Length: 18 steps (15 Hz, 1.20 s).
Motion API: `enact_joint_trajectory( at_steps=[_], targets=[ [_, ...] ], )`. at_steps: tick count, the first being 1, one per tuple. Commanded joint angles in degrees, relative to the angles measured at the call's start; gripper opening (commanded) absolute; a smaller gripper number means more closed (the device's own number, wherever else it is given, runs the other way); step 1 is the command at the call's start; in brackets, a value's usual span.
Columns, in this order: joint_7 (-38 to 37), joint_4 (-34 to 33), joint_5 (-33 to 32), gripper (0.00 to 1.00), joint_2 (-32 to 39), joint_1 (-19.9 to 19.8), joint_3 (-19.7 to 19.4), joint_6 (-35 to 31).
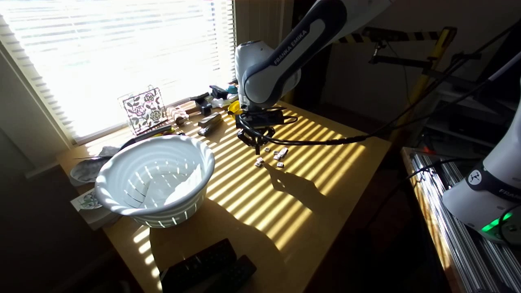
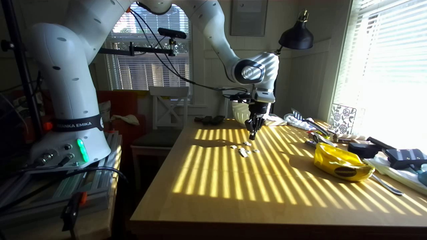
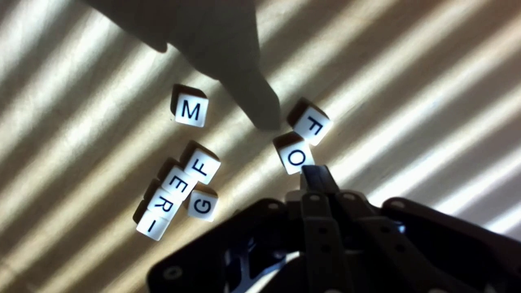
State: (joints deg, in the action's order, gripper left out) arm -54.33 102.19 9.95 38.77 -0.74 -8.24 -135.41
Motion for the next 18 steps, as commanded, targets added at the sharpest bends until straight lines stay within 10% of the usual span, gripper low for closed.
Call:
enact_joint_trajectory(
  at_steps=[1,18],
  targets=[
    [6.43,3.16,-2.97,0.00,-0.93,0.68,0.05,-4.19],
    [16.39,8.70,-2.09,0.00,-0.96,3.98,-2.65,-15.11]
  ],
)
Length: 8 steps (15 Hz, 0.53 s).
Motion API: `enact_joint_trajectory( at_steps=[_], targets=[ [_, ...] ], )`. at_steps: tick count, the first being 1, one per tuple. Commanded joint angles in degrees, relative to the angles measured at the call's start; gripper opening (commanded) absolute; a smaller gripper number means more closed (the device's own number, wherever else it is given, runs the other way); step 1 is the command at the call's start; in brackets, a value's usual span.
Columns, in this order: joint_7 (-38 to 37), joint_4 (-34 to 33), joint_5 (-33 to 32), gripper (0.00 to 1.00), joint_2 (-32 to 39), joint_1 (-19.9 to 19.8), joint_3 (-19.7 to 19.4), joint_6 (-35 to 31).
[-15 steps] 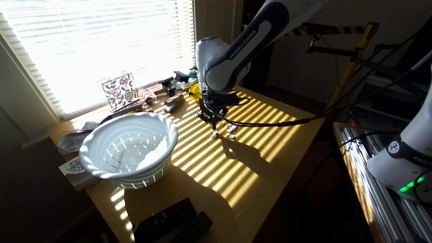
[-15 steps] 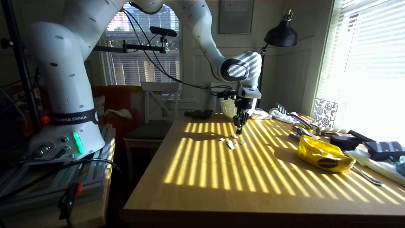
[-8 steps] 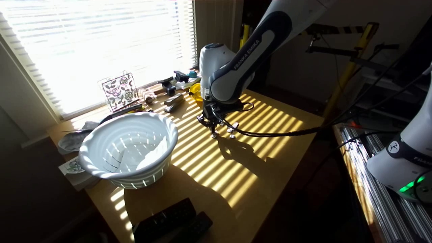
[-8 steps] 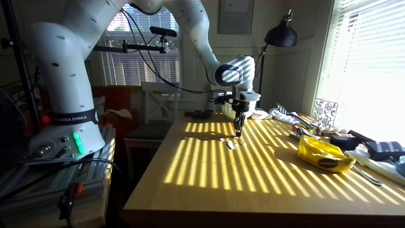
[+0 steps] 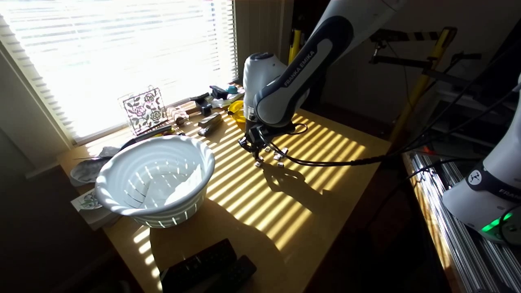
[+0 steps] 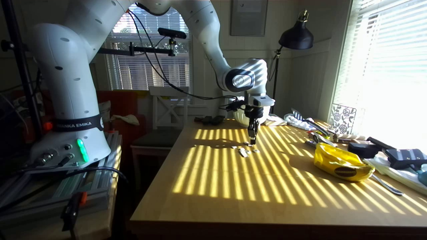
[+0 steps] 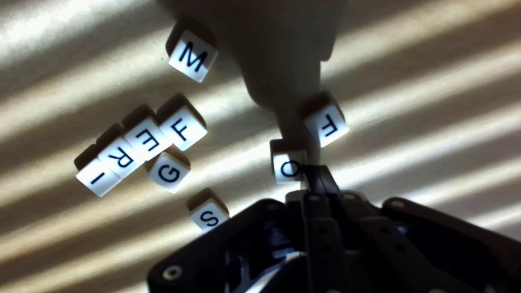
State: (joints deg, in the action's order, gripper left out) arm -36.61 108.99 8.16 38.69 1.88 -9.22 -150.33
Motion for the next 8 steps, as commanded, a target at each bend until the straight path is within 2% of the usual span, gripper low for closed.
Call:
enact_joint_trajectory(
  at_steps=[1,8],
  targets=[
    [-1.76,2.06,-0.37,0.00,-0.90,1.58,-2.09,-0.02],
    [-11.67,0.99,0.33,0.00,-0.29,2.85,-4.58,3.88]
  ],
)
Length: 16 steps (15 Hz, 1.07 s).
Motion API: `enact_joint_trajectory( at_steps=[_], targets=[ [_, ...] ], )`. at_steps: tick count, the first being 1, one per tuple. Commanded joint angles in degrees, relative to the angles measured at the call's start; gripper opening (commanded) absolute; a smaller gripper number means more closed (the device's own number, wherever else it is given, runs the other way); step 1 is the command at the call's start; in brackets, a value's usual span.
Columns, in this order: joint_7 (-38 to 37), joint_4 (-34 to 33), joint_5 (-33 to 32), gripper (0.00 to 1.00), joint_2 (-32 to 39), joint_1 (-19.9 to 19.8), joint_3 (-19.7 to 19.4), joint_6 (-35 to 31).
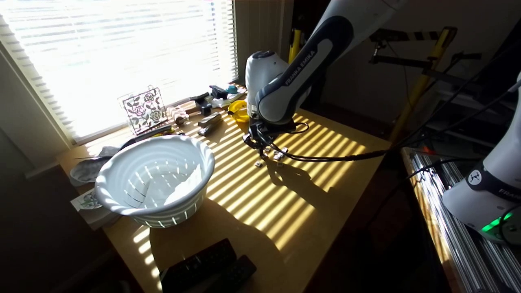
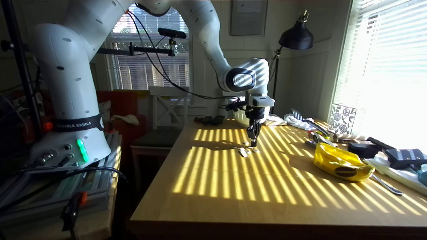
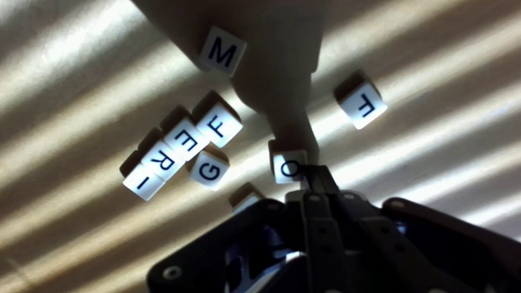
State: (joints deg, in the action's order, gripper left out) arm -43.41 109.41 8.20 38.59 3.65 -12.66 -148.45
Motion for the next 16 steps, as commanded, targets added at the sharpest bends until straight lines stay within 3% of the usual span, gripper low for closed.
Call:
enact_joint_trajectory(
  at_steps=[1,16],
  targets=[
    [-6.81,0.34,0.37,0.00,-0.05,1.14,-1.28,2.46],
    [-27.48,-4.71,1.43,0.00,1.64,-0.80,0.56,7.90]
  ],
)
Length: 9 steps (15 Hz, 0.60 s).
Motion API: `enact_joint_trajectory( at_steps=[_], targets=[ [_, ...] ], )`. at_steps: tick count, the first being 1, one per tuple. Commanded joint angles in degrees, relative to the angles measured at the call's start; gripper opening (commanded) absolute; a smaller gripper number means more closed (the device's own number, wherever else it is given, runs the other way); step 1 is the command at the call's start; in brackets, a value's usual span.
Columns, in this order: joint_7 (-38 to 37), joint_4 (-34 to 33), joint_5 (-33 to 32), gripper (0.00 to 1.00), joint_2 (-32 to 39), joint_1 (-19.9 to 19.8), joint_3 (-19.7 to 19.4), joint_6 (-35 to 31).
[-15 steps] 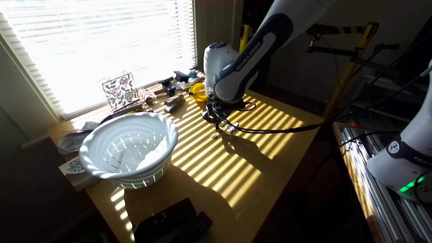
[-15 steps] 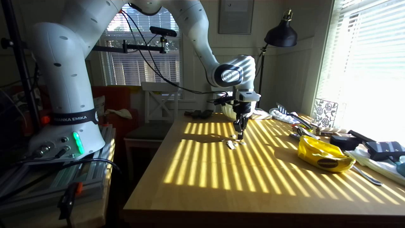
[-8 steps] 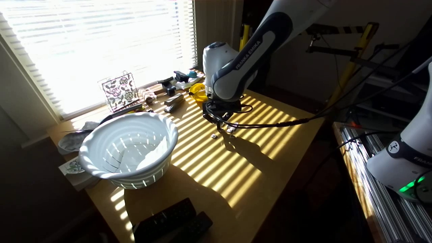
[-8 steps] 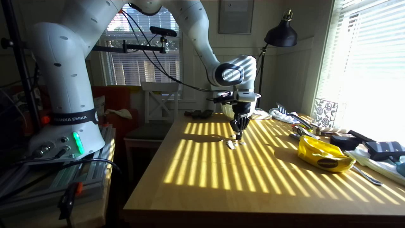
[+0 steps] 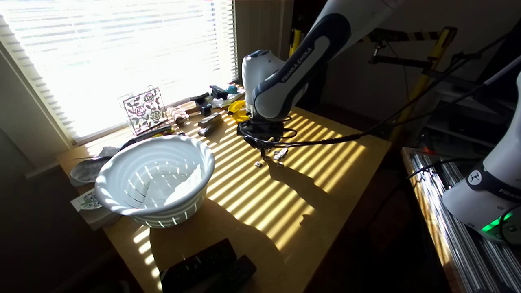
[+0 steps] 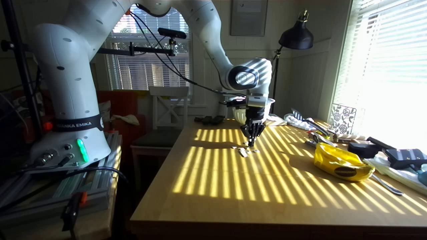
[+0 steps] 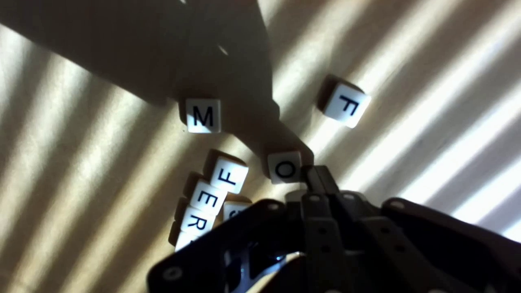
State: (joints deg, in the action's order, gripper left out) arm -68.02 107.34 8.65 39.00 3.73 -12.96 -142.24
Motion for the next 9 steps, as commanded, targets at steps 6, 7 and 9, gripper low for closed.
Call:
enact_joint_trajectory(
  at_steps=[6,7,9],
  targets=[
    [-0.30,-2.77,0.41,0.00,-0.26,-2.68,3.32,2.76],
    [1.02,-1.94,-0.25,0.00,-1.02,-2.54,3.37,2.49],
    [2.62,-1.32,-1.51,0.00,-1.47,-1.94,2.84,2.78]
  ],
)
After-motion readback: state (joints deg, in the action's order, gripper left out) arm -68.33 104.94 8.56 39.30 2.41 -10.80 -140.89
